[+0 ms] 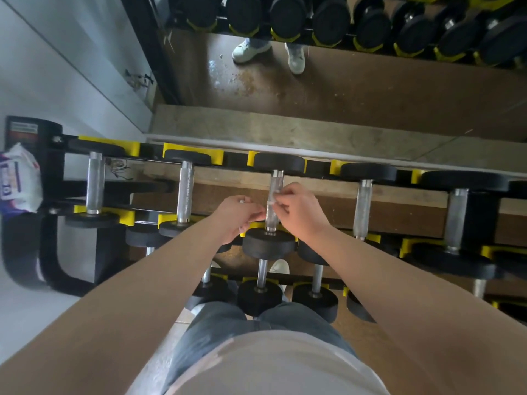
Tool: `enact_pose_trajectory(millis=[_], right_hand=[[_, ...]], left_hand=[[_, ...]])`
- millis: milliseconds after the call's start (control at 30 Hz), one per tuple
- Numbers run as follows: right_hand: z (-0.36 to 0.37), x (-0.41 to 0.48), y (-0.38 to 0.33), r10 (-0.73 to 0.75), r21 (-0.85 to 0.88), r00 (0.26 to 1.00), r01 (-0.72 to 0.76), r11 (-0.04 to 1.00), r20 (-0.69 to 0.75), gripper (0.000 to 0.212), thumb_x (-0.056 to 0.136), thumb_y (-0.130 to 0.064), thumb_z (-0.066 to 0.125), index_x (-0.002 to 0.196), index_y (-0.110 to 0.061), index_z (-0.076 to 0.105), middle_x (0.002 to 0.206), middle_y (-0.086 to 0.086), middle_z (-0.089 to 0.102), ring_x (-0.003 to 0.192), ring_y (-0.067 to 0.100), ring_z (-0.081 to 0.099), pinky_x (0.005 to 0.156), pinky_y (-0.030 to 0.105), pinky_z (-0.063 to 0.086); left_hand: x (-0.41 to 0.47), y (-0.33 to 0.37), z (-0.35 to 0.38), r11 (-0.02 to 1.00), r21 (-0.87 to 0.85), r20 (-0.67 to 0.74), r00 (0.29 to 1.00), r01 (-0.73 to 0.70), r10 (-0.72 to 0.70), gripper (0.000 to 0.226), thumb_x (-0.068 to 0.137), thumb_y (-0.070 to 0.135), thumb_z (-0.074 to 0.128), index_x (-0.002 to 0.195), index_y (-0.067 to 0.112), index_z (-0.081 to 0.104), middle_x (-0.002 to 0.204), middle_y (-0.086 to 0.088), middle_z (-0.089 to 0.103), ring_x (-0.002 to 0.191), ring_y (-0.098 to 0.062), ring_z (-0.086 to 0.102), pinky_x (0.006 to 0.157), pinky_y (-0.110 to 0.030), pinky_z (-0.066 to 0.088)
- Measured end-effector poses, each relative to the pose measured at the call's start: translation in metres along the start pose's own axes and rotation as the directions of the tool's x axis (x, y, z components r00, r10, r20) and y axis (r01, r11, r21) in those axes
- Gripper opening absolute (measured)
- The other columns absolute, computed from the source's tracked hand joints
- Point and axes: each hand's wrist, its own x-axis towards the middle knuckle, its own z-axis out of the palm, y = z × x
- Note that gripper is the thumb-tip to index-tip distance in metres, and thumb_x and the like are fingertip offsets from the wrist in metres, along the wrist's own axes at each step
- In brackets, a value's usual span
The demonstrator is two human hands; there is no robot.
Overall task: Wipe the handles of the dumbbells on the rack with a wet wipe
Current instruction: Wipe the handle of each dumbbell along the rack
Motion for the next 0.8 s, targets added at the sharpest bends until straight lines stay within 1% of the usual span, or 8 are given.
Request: enact_pose_trajectory(millis=[133,300,367,433,567,633,733,800], right_hand=[[0.001,-0.008,0.004,-0.027,-0.041,0.999,0.028,0.999,0.04,0.021,0.097,-0.015,0.067,0.116,-0.011,0.076,0.113,0.005,0.066,0.096,0.013,0.06,0.092,0.029,0.053],[-0.008,0.023,-0.011,0.267,0.15,0.952,-0.245,0.958,-0.15,0.019,0.099,-0.018,0.064,0.114,-0.017,0.075,0.107,-0.002,0.069,0.093,0.009,0.061,0.078,0.012,0.042],[-0.007,0.028,-0.014,0.317,0.185,0.927,-0.282,0.941,-0.203,0.02,0.099,-0.018,0.064,0.116,-0.016,0.075,0.108,-0.002,0.069,0.094,0.01,0.061,0.074,0.009,0.038],[0.001,0.023,-0.016,0.323,0.183,0.926,-0.289,0.94,-0.196,0.024,0.1,-0.017,0.063,0.121,-0.015,0.072,0.113,0.0,0.068,0.096,0.009,0.06,0.081,0.013,0.041],[0.009,0.009,-0.013,0.221,0.076,0.97,-0.213,0.974,-0.103,0.02,0.098,-0.015,0.065,0.116,-0.013,0.075,0.108,0.001,0.066,0.09,0.009,0.059,0.082,0.018,0.046],[0.007,0.0,-0.008,0.11,-0.004,0.993,-0.11,0.994,0.036,0.016,0.096,-0.014,0.067,0.108,-0.013,0.077,0.104,0.001,0.068,0.089,0.011,0.06,0.084,0.025,0.053],[0.005,-0.01,-0.004,0.03,-0.077,0.965,-0.011,0.997,0.261,0.015,0.094,-0.016,0.07,0.107,-0.015,0.079,0.103,0.001,0.07,0.09,0.011,0.062,0.088,0.033,0.057],[0.004,-0.006,-0.003,-0.001,-0.101,0.966,0.028,0.994,0.257,0.015,0.094,-0.017,0.069,0.106,-0.014,0.078,0.101,-0.001,0.068,0.088,0.011,0.061,0.087,0.034,0.056]], left_hand=[[0.001,-0.007,0.001,1.0,-0.004,-0.014,1.0,0.013,-0.013,0.025,0.096,0.004,0.068,0.08,0.012,0.051,0.094,-0.015,0.073,0.086,-0.017,0.073,0.041,-0.013,0.035],[-0.002,-0.01,0.005,0.998,-0.012,-0.061,0.996,0.069,-0.069,0.025,0.096,0.005,0.069,0.079,0.017,0.055,0.092,-0.009,0.074,0.089,-0.014,0.074,0.042,-0.014,0.033],[-0.002,-0.01,0.006,0.997,-0.012,-0.062,0.995,0.078,-0.078,0.022,0.095,0.005,0.07,0.081,0.016,0.056,0.094,-0.009,0.074,0.087,-0.013,0.075,0.042,-0.014,0.033],[-0.002,-0.01,0.006,0.996,-0.016,-0.058,0.995,0.084,-0.085,0.019,0.095,0.005,0.07,0.085,0.015,0.057,0.092,-0.009,0.073,0.084,-0.012,0.074,0.04,-0.013,0.035],[-0.001,-0.008,0.003,0.997,0.003,-0.025,0.997,0.074,-0.074,0.029,0.096,0.003,0.068,0.075,0.015,0.051,0.082,-0.008,0.069,0.086,-0.016,0.073,0.039,-0.012,0.034],[0.002,-0.008,0.0,0.998,0.02,-0.004,0.998,0.055,-0.055,0.032,0.095,0.002,0.068,0.073,0.016,0.048,0.081,-0.01,0.069,0.085,-0.017,0.071,0.039,-0.012,0.033],[0.005,-0.009,-0.004,0.998,0.026,0.009,0.999,0.049,-0.049,0.026,0.094,0.003,0.07,0.079,0.014,0.052,0.074,-0.009,0.071,0.078,-0.016,0.07,0.043,-0.013,0.034],[0.006,-0.011,-0.006,0.997,0.036,0.009,0.998,0.061,-0.062,0.019,0.095,0.005,0.071,0.084,0.012,0.056,0.075,-0.009,0.072,0.074,-0.013,0.071,0.047,-0.014,0.035]])
